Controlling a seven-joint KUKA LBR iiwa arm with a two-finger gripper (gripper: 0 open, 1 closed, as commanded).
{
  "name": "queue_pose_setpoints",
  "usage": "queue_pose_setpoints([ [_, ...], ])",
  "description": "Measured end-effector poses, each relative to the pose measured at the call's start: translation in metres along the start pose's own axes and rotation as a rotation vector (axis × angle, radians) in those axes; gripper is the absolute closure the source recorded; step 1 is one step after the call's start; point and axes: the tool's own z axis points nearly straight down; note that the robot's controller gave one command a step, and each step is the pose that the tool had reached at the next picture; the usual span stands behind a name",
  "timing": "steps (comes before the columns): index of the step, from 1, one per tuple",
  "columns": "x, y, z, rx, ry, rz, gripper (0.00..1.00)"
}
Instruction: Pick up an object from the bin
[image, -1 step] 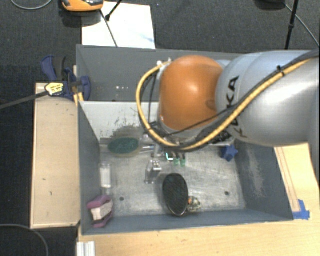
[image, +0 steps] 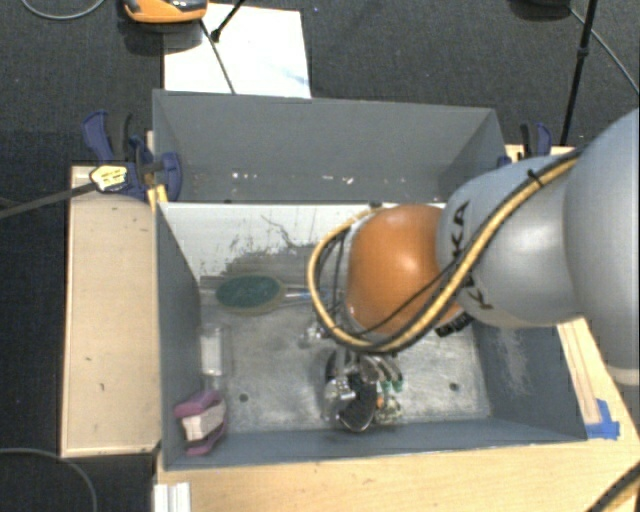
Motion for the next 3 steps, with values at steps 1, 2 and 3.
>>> queue_pose_setpoints([
  [1,-0.002,0.002,-0.004,-0.002,-0.008,0.004,1.00],
  [2,-0.002,0.002,-0.004,-0.002,-0.008,0.007,0.00],
  [3,0.017,-0.047,0.044,-0.005,-0.017,0.122,0.00],
])
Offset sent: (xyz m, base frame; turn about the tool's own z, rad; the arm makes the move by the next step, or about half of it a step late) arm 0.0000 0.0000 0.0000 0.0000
